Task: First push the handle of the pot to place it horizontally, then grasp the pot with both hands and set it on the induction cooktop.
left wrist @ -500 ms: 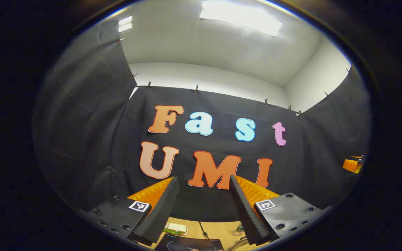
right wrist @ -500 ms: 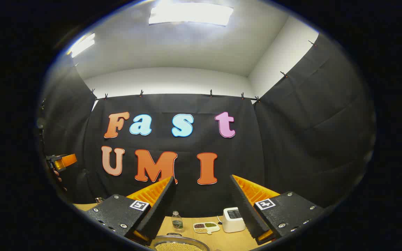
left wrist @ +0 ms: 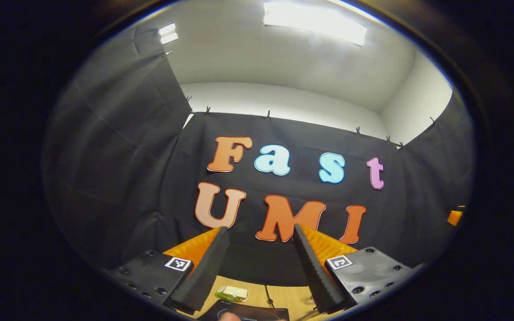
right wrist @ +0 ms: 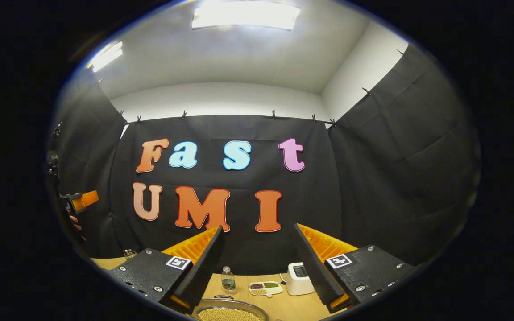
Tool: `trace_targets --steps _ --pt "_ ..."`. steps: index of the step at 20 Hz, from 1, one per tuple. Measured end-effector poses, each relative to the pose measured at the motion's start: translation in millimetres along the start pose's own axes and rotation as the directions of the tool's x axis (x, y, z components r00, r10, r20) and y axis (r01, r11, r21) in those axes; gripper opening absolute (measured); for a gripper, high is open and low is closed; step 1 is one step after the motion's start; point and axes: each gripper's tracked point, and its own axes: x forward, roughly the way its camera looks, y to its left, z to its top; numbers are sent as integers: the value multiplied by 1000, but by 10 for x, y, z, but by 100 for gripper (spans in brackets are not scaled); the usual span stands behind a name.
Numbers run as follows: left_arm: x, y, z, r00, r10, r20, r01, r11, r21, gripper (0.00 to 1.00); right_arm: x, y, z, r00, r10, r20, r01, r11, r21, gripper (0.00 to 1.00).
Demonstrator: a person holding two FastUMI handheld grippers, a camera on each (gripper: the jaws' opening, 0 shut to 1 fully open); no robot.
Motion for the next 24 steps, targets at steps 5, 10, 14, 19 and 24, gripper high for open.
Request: trace_targets --steps 5,10,14,19,24 --pt "58 -118 -107 998 -26 -59 28 999 25 95 76 -21 17 1000 1 -12 -1 1000 21 95" --pt "116 -162 -212 994 -34 -103 36 999 13 95 95 -51 -21 999 15 -31 -13 999 38 95" --pt "128 -228 -259 991 -55 -125 56 998 3 95 61 -18 -65 998 35 -43 -33 999 31 95" --pt "75 -282 -210 991 -67 -117 67 998 -4 97 19 79 -98 994 90 -69 -84 993 85 95" --pt "41 -252 -211 990 -61 -129 63 998 9 97 -9 88 -274 991 101 -94 -94 993 72 95"
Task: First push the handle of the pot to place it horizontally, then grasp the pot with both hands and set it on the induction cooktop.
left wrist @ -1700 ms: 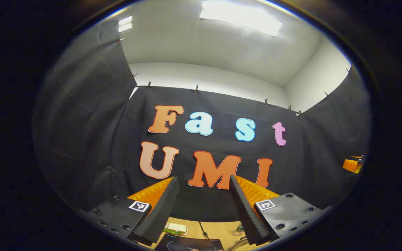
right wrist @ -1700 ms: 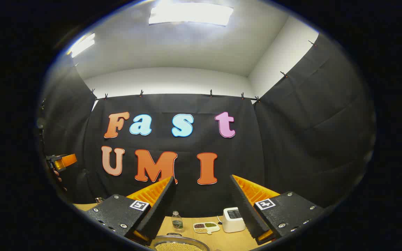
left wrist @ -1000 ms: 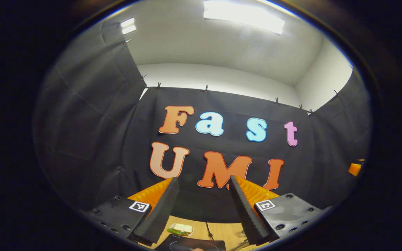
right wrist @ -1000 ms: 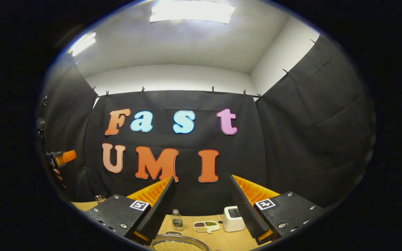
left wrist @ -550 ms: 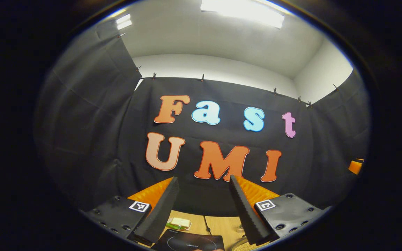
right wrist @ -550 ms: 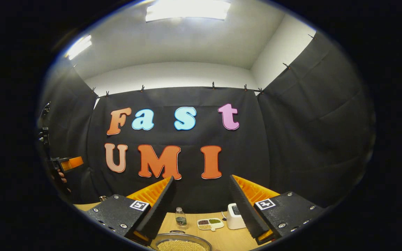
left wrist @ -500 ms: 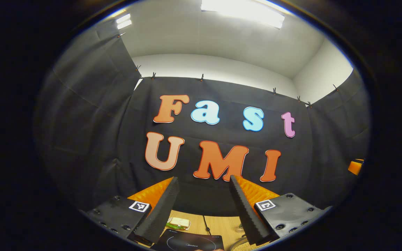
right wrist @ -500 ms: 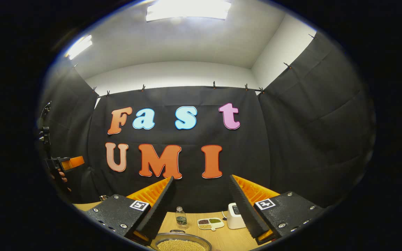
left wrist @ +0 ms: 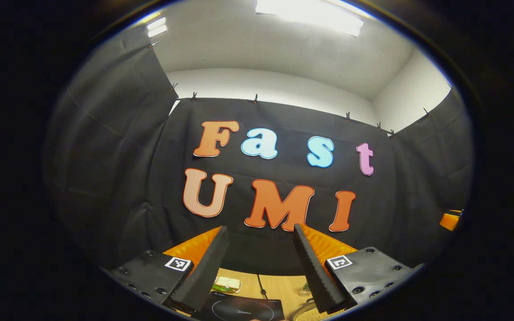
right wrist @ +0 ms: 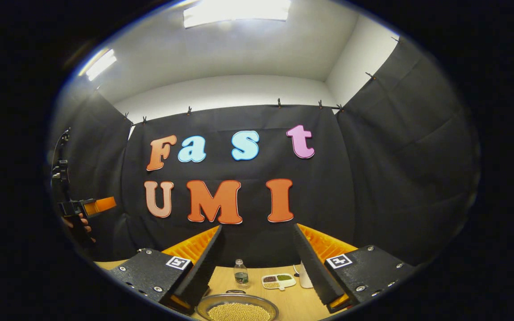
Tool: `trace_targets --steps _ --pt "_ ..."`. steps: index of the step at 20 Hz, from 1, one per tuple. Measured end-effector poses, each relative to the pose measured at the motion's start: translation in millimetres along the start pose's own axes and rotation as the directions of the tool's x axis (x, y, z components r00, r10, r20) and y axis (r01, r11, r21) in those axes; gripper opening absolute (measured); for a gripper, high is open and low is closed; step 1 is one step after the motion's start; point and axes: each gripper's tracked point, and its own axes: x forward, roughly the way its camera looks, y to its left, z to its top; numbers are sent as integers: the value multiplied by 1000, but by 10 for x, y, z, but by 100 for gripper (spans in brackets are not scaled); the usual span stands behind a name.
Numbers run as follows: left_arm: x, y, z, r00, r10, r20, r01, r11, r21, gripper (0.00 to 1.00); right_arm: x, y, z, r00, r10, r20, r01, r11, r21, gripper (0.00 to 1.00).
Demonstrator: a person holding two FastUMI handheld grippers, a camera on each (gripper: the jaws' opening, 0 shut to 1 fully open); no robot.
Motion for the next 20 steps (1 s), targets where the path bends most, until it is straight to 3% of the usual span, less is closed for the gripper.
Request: trace_targets --steps 8,10,13,16,17,20 --pt "-61 67 48 1000 13 5 -13 1000 24 97 47 135 -477 988 48 -150 -46 999 13 95" --pt "-58 51 32 1000 9 -1 -9 1000 24 92 51 167 -638 979 57 -195 -59 998 -5 95" --pt "-60 88 11 1000 11 -6 -10 1000 25 97 12 215 -834 964 70 -255 -78 997 -20 94" --pt "-84 112 0 1000 16 -6 -16 999 36 95 2 244 -1050 949 71 -308 -88 995 -39 97" --pt "-83 117 2 1000 16 -5 -15 999 38 95 -12 265 -1121 942 78 -327 -95 995 -36 94" --pt "-109 149 -2 1000 19 -6 -19 999 45 95 -87 384 -1393 907 124 -404 -131 991 8 92"
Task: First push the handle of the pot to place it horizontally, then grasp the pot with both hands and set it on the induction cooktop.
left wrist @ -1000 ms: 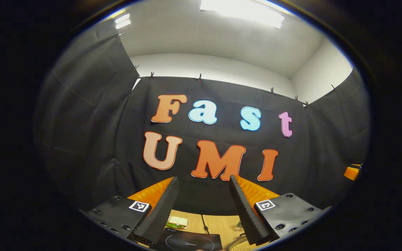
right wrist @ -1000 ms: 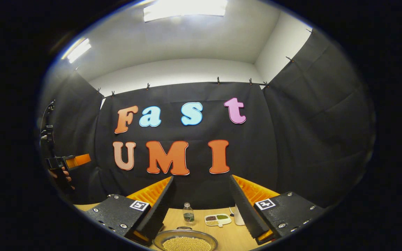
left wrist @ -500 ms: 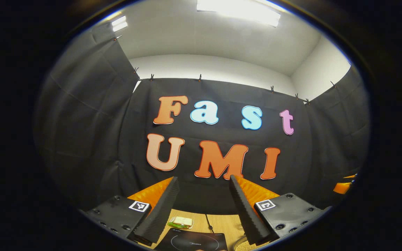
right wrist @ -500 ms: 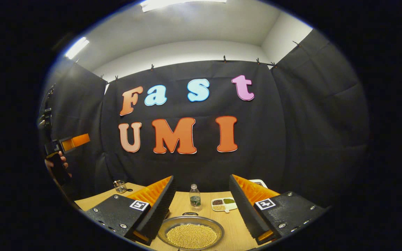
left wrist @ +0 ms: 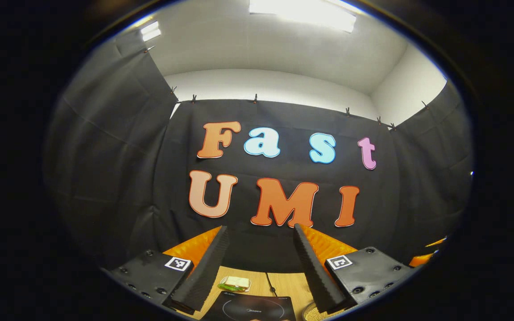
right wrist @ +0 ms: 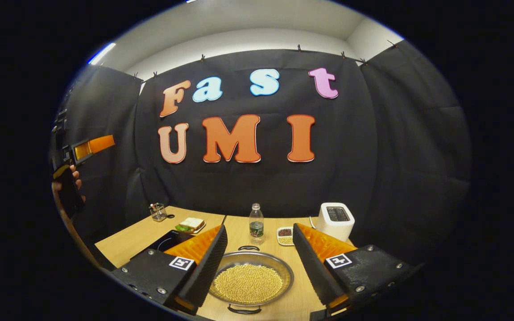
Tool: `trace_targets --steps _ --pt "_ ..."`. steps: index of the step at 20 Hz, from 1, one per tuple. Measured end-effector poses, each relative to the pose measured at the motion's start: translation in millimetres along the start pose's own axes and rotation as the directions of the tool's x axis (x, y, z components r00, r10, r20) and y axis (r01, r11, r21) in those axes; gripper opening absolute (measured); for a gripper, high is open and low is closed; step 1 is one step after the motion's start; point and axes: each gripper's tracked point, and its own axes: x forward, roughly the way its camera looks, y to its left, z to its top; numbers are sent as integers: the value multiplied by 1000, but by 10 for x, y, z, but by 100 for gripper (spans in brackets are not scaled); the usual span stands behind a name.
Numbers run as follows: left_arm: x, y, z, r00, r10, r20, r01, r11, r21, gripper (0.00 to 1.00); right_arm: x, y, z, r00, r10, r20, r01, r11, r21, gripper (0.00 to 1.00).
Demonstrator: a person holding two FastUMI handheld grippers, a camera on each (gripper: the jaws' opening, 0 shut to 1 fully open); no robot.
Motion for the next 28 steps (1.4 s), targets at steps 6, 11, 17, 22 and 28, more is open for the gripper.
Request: trace_targets --steps 6,11,17,22,28 --pt "-61 46 -57 1000 12 -9 -12 1000 19 95 107 168 -482 987 66 -146 -60 997 45 77" --pt "-97 4 -128 1000 -6 -19 7 1000 24 95 151 395 -842 962 128 -241 -123 992 35 65" --pt "-125 49 -282 998 -16 -60 18 1000 25 95 218 603 -1335 910 175 -376 -160 985 71 53" --pt "-93 205 -424 996 18 -89 -16 999 27 97 170 917 -1855 809 286 -513 -226 958 179 29" --pt "-54 399 -576 991 53 -121 -50 998 33 95 93 1070 -2301 689 341 -639 -224 939 260 1"
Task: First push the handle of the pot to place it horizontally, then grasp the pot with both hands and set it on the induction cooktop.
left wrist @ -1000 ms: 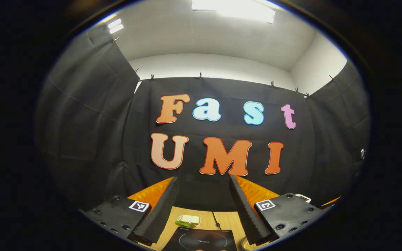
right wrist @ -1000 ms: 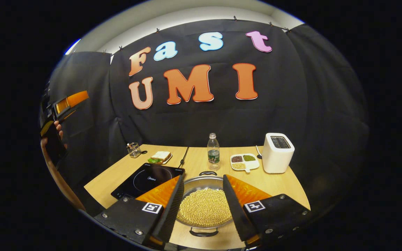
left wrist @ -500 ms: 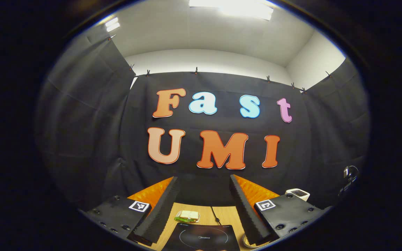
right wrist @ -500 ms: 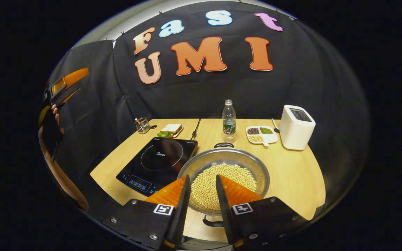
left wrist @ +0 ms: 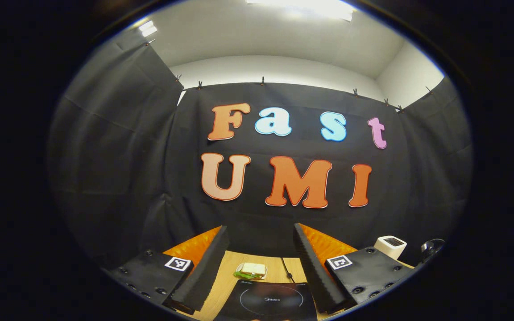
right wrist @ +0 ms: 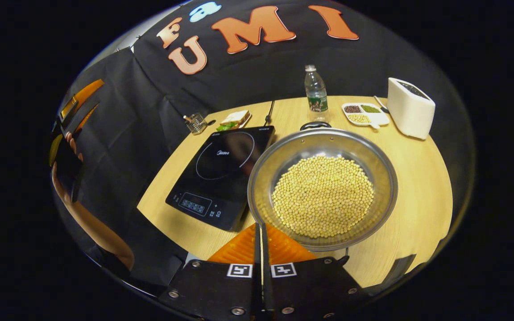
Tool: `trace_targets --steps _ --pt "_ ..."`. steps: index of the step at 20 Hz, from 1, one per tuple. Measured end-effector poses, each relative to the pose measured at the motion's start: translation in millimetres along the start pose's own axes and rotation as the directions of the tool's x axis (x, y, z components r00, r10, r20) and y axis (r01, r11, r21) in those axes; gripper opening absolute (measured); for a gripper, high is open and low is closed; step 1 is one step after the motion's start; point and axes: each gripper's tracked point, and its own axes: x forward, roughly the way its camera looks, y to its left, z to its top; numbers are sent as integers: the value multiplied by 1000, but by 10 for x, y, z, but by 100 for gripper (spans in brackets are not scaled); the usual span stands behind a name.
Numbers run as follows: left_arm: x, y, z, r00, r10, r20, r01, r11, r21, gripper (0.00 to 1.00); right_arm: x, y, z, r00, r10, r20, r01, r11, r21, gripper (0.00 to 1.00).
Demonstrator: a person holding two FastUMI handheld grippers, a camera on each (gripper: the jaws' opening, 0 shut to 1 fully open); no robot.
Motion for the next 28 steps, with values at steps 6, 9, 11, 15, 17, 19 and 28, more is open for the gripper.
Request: trace_targets --steps 6,9,11,15,17,19,28 --pt "47 54 -68 1000 7 -17 -7 1000 8 95 146 -19 -310 995 12 -104 -10 1000 20 0" --pt "61 41 -114 1000 2 -27 -2 1000 11 95 257 -89 -375 993 -14 -119 13 1000 -8 0" --pt "90 35 -156 999 0 -38 1 1000 6 95 324 -102 -429 989 -17 -145 17 1000 0 0" --pt "118 -62 -316 995 -42 -96 41 999 -10 95 439 -198 -527 983 -16 -185 22 999 29 0" --pt "138 -44 -352 993 -40 -111 39 999 -4 96 430 -257 -502 983 -20 -180 28 999 41 0" --pt "166 -9 -360 993 -30 -112 30 1000 -2 96 407 -338 -506 982 -29 -185 38 998 46 0" --pt "282 -113 -421 990 -72 -122 72 997 -9 95 234 -887 -491 972 -141 -188 152 987 46 0"
